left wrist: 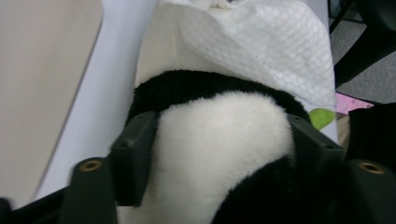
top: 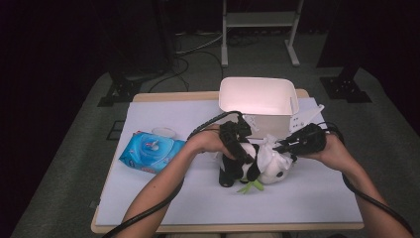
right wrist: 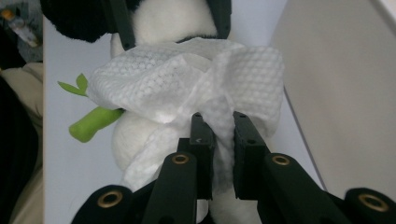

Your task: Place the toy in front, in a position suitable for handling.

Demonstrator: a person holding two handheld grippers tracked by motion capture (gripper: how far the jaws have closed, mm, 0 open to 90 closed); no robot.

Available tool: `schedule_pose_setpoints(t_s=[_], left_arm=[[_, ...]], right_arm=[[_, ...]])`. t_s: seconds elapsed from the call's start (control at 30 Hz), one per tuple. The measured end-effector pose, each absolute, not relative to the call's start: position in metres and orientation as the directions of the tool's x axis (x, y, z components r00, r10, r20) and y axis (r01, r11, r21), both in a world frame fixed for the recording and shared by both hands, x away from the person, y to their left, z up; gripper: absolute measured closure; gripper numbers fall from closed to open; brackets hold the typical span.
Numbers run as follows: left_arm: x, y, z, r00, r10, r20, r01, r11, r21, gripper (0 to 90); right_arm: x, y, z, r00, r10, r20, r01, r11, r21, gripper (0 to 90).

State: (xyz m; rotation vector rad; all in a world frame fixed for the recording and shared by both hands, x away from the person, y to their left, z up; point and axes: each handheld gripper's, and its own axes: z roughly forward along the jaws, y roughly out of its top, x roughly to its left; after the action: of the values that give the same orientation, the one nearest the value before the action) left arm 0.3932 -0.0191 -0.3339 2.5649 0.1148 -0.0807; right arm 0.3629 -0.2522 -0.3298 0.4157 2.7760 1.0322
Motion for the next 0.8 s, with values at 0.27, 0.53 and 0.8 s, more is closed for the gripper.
schedule_pose_setpoints(t_s=[0.27,0.53,0.8], left_arm=[[0.379,-0.015,-0.324,0.994,0.061,-0.088,0.1,-0.823,0.559,22.9],[0.373,-0.001,-0.311,0.991,0.087,-0.101,0.129,-0.816,0.564,21.0],[0.369,0.009,-0.319,0.984,0.104,-0.146,0.169,-0.813,0.557,19.7]], right_arm=[[0.347,-0.25,-0.331,-0.959,0.28,-0.038,0.196,0.755,0.626,80.1],[0.336,-0.258,-0.338,-0.961,0.275,-0.008,0.205,0.736,0.645,80.3],[0.324,-0.261,-0.342,-0.967,0.255,-0.005,0.194,0.748,0.635,80.3]])
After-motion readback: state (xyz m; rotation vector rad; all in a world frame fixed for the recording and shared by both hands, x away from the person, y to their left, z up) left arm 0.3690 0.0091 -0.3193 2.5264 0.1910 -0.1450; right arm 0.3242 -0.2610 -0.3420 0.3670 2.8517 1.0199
